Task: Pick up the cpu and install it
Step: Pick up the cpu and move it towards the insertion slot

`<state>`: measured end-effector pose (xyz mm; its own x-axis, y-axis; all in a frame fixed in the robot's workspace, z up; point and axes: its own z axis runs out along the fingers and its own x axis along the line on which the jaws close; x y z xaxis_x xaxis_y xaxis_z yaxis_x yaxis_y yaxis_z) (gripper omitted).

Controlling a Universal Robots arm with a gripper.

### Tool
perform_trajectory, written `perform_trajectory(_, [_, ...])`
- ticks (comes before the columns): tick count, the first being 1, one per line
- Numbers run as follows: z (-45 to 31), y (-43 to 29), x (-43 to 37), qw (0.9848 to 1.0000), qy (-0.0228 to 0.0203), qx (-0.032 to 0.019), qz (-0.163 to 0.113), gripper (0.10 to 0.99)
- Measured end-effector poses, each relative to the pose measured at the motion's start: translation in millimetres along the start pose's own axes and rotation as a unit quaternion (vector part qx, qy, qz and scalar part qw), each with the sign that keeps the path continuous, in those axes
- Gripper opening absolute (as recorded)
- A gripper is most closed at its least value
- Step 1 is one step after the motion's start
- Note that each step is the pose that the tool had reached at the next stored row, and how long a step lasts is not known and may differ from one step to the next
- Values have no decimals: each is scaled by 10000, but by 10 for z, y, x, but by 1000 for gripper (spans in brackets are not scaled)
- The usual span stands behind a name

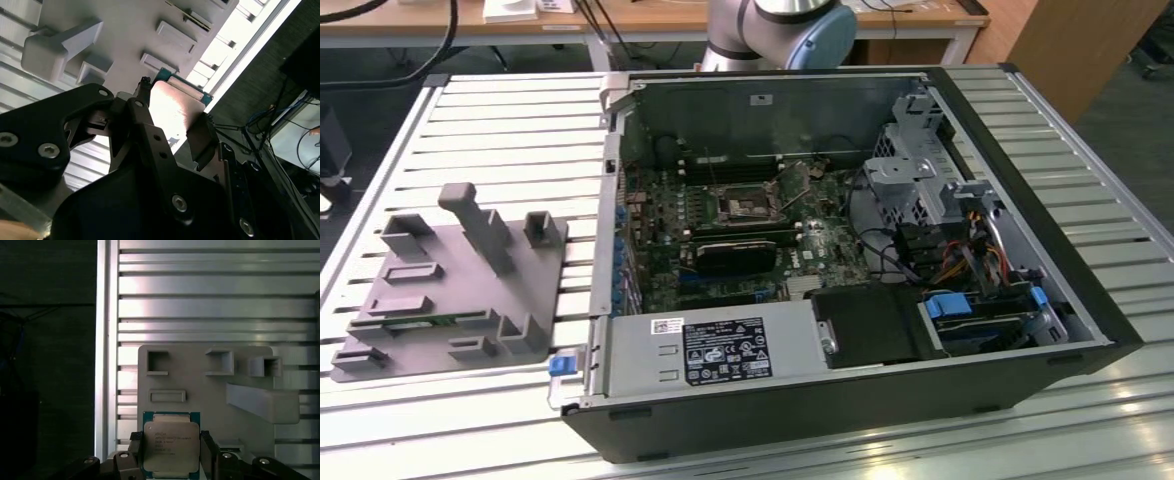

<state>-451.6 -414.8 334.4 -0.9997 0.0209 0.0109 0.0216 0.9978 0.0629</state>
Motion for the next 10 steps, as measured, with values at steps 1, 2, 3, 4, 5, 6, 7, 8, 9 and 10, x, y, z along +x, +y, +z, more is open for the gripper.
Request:
perform_trajectory(1, [-30, 2, 0, 10000, 0, 0, 0, 541])
perform_trajectory(2, [-58, 4, 1, 10000, 0, -1, 0, 541])
perform_trajectory(3, [-86, 5, 1, 10000, 0, -2, 0, 541])
perform_trajectory(4, [-117, 7, 1, 10000, 0, -2, 0, 541])
perform_trajectory(5, [-147, 9, 2, 10000, 0, -2, 0, 541])
perform_trajectory(6, [-177, 11, 2, 10000, 0, -3, 0, 541])
perform_trajectory(7, [-210, 13, 2, 10000, 0, -3, 0, 541])
perform_trajectory(8, [-241, 15, 3, 10000, 0, -3, 0, 541])
perform_trajectory(9, [-273, 17, 3, 10000, 0, -3, 0, 541])
perform_trajectory(10, [-307, 19, 3, 10000, 0, -4, 0, 541])
